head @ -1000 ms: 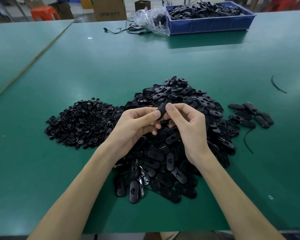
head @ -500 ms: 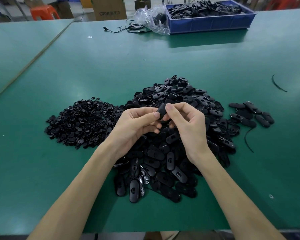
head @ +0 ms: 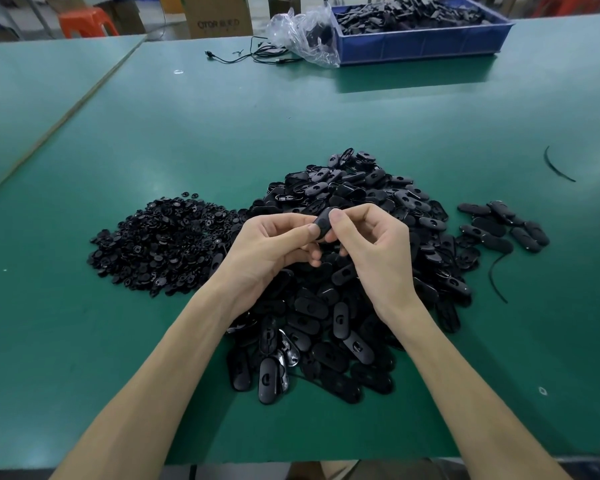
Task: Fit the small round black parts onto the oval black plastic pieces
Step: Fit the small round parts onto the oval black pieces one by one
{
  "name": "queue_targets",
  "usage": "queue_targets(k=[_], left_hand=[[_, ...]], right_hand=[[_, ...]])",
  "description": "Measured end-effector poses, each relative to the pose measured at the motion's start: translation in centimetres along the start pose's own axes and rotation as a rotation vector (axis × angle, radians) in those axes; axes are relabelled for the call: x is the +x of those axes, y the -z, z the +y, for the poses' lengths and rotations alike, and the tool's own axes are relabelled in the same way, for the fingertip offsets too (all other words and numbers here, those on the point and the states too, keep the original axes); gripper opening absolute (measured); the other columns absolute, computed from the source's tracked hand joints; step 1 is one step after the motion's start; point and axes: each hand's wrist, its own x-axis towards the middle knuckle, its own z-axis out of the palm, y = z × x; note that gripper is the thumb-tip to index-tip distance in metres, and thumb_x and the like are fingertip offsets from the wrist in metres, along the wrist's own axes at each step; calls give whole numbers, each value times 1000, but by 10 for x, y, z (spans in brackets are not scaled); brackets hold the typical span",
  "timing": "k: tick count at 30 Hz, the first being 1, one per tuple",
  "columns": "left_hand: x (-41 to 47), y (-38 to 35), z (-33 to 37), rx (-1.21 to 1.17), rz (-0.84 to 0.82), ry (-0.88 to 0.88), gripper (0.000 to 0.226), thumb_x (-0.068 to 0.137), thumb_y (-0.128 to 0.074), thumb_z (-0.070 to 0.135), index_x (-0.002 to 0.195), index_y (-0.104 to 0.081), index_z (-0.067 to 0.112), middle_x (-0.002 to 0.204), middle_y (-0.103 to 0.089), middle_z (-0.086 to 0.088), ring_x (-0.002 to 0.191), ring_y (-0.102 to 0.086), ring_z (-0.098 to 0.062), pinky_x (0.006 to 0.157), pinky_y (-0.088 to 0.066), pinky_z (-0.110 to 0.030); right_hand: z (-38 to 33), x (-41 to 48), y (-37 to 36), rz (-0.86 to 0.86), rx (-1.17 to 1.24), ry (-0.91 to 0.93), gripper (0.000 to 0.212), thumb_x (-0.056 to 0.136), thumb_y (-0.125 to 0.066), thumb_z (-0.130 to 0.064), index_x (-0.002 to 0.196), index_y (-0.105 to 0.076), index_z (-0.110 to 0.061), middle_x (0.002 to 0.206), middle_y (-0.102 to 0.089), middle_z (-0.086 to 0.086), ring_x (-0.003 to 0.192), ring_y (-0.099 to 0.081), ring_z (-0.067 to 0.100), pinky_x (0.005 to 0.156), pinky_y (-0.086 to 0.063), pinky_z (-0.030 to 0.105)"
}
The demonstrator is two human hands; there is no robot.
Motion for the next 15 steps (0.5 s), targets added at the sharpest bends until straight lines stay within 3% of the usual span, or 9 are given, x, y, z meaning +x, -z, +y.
queue_targets(k=[3, 15], left_hand=[[0, 1, 0, 17, 7, -7, 14, 97, -67, 7, 103, -78, 0, 86, -73, -10, 67, -62, -20, 72, -57, -30], [-2, -7, 0, 118, 106, -26, 11, 98, -67, 6, 98, -75, -2, 74, -62, -16, 66, -60, -26, 69, -56, -34]], right_hand=[[1, 0, 0, -10, -33, -3, 8, 92, -79, -24, 90, -73, -18, 83, -78, -3, 78, -75, 11, 70, -54, 18], [2, -1, -3, 13, -141, 15, 11, 89, -77, -28, 89, -69, -19, 80, -75, -13, 73, -70, 3, 68, -53, 16]])
